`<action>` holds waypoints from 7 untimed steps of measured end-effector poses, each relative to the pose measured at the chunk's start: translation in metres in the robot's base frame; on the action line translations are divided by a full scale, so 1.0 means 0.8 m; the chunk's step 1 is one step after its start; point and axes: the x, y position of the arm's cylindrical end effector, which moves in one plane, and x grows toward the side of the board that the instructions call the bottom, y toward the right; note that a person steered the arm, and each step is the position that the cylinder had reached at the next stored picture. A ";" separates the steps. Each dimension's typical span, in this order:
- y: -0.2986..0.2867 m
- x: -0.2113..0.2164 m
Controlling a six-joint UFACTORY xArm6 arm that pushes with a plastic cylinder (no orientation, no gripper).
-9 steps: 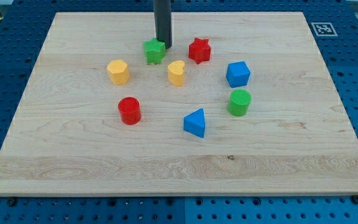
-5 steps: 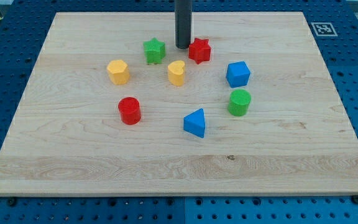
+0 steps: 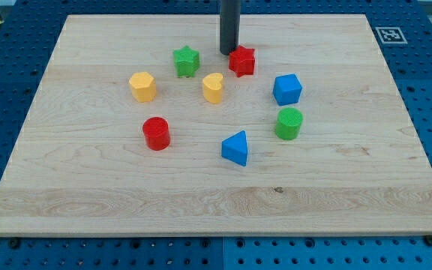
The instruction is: Slide red star to center
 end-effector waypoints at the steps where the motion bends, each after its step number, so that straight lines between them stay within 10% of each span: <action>1: 0.043 0.000; 7: 0.010 0.098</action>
